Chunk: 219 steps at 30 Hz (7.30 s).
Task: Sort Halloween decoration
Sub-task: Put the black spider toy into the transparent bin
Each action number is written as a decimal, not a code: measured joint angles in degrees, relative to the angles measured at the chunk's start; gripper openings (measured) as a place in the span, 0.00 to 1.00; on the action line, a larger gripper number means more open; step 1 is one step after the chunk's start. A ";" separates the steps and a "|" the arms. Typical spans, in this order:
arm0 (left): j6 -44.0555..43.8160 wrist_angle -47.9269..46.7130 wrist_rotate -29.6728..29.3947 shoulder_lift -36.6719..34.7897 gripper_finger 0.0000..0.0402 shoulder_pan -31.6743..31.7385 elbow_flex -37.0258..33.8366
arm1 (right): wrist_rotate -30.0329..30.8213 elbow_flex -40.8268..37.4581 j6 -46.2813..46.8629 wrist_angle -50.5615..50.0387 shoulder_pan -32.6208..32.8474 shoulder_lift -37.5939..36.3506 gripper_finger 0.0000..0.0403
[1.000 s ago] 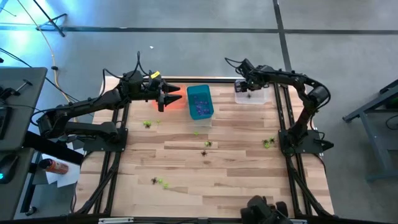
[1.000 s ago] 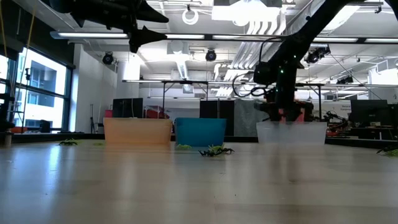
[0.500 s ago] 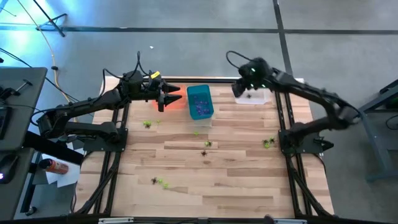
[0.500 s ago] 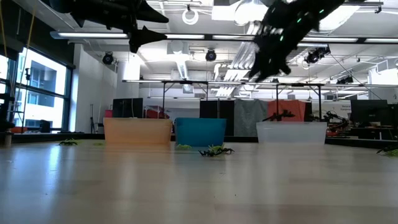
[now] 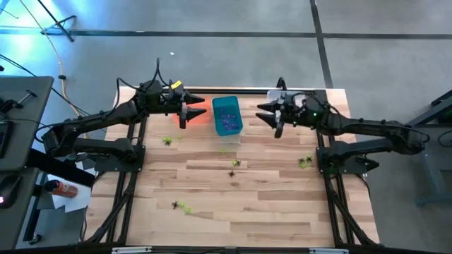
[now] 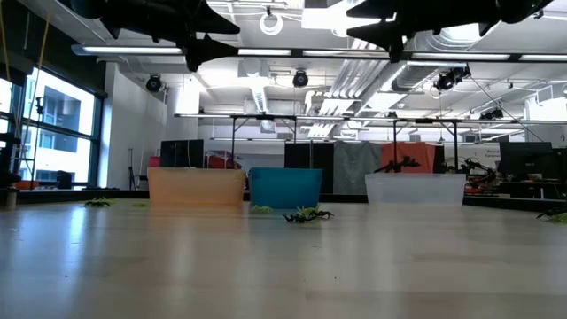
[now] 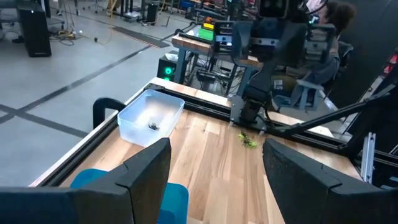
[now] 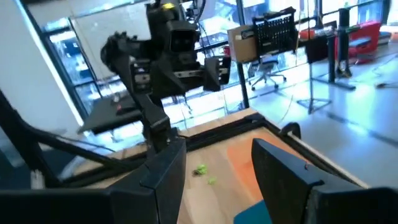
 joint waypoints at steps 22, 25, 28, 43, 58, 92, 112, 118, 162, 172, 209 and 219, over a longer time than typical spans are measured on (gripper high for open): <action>-0.03 -0.03 1.07 0.02 0.60 -0.58 0.00 | 0.66 1.94 -1.93 -0.32 4.26 3.12 0.45; 0.52 -0.79 -0.19 0.01 0.60 -2.82 0.09 | 0.64 1.94 2.53 -0.45 5.49 3.12 0.45; 4.22 -2.88 -0.17 0.02 0.58 -6.68 0.09 | 0.53 1.94 3.23 -1.30 6.85 3.12 0.45; 21.38 -18.55 -19.46 17.77 0.52 -31.06 13.19 | 1.22 1.94 -5.57 -1.24 4.52 -1.49 0.45; 36.30 -19.16 -13.03 45.80 0.51 -36.47 23.40 | 0.78 1.96 2.46 -4.70 3.03 -6.83 0.45; 41.51 -14.30 -8.75 57.00 0.09 -30.90 23.82 | 9.64 1.96 13.02 -9.87 13.91 0.15 0.45; 24.89 -17.87 4.44 40.93 0.00 -23.53 20.08 | 9.66 1.94 3.79 -4.16 13.85 -0.73 0.45; 15.86 -7.56 4.17 30.78 0.00 -22.23 12.58 | 10.84 1.92 1.49 -2.10 13.84 -2.01 0.45; 7.58 23.49 -27.54 4.64 0.00 -18.25 5.35 | 20.97 28.87 -16.35 -3.65 13.91 26.30 0.45; 9.42 23.58 -33.28 6.20 0.00 -18.68 6.03 | 27.80 39.39 -18.75 -5.35 13.93 34.73 0.45; 8.97 27.12 -33.42 8.83 0.00 -18.63 6.03 | 27.94 39.58 -15.54 -3.86 11.22 34.59 0.09; 11.49 22.67 -33.52 8.10 0.14 -18.51 6.03 | 28.32 39.49 -16.28 -4.56 11.22 34.56 0.01</action>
